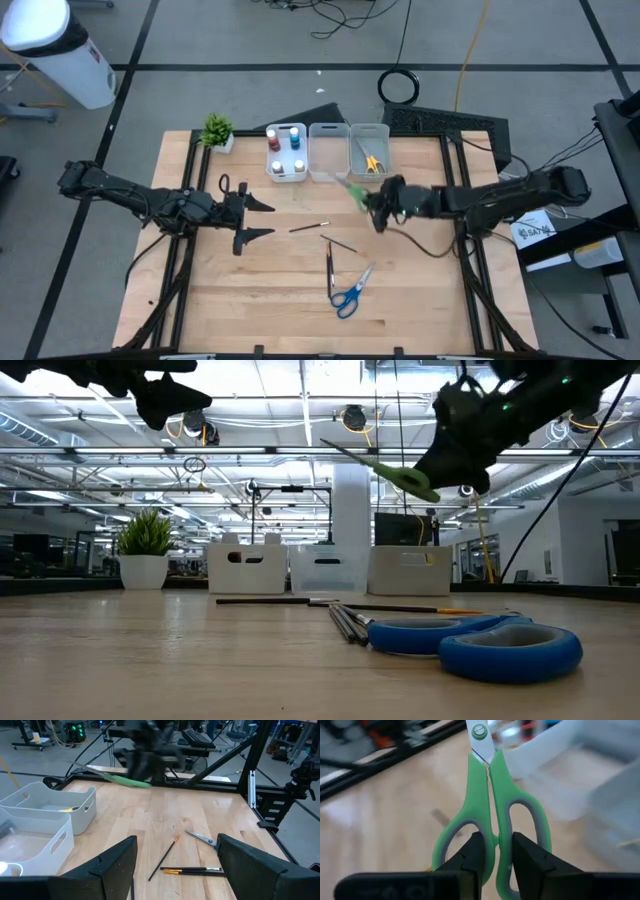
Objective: Pick & Place Paint Supplies
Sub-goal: Put the green scissors into the gray bin
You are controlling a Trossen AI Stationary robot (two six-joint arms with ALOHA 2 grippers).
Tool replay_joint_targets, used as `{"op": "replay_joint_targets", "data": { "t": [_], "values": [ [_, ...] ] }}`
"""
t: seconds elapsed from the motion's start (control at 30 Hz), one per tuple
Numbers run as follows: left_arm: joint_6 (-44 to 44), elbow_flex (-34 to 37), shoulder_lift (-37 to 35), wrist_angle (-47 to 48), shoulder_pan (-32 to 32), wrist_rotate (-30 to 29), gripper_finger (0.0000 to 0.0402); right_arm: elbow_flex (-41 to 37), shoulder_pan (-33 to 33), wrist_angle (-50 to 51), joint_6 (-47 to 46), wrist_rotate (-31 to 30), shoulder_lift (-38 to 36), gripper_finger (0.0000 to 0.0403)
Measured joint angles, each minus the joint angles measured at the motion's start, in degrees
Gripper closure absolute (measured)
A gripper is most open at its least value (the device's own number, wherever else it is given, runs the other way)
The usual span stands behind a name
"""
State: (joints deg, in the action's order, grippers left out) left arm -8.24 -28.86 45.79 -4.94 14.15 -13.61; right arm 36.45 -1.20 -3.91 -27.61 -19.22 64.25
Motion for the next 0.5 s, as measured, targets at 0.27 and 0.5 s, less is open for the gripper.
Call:
{"op": "replay_joint_targets", "data": {
  "t": [0.27, 0.5],
  "values": [
    [0.02, 0.00, 0.01, 0.02, 0.00, -0.02, 0.0117, 0.00, 18.78, -0.98, 3.35, 4.97, 1.24, 0.0337],
    [0.07, 0.00, 0.01, 0.07, 0.02, -0.04, 0.0117, 0.00, 28.52, -1.46, 4.28, 5.98, 5.45, 0.0337]
  ]
}}
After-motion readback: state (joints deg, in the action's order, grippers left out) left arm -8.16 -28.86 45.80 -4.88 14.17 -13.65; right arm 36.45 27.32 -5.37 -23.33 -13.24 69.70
